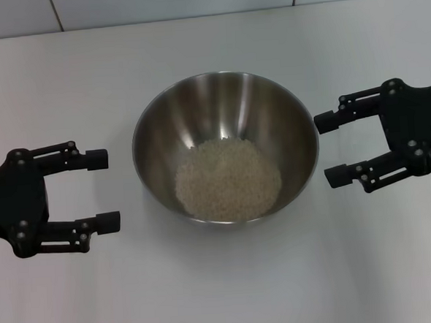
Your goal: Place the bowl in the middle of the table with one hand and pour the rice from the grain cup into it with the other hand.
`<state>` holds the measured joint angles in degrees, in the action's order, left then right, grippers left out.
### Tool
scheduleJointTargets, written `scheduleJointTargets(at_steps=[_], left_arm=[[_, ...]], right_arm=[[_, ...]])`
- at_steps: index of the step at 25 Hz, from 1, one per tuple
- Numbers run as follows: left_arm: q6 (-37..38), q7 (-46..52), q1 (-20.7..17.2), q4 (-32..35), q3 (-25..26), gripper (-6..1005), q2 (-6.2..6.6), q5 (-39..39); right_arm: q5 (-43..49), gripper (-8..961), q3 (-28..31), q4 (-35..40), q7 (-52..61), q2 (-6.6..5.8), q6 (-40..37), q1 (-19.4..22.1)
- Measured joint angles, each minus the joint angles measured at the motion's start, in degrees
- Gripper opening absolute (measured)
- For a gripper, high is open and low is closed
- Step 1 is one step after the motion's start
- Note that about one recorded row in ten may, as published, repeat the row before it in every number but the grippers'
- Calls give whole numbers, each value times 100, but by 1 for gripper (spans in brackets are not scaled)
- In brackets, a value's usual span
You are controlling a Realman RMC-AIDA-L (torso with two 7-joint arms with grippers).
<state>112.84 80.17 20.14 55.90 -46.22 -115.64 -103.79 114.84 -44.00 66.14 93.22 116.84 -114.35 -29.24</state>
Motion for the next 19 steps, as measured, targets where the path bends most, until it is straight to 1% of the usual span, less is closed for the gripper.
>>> scheduleJointTargets(at_steps=[6, 19], left_arm=[[-8, 0, 23, 0, 0, 846, -2, 0], [-26, -2, 34, -1, 0, 846, -25, 0]], right_arm=[[41, 784, -3, 106, 82, 88, 17, -23], [38, 785, -2, 136, -61, 144, 63, -6]])
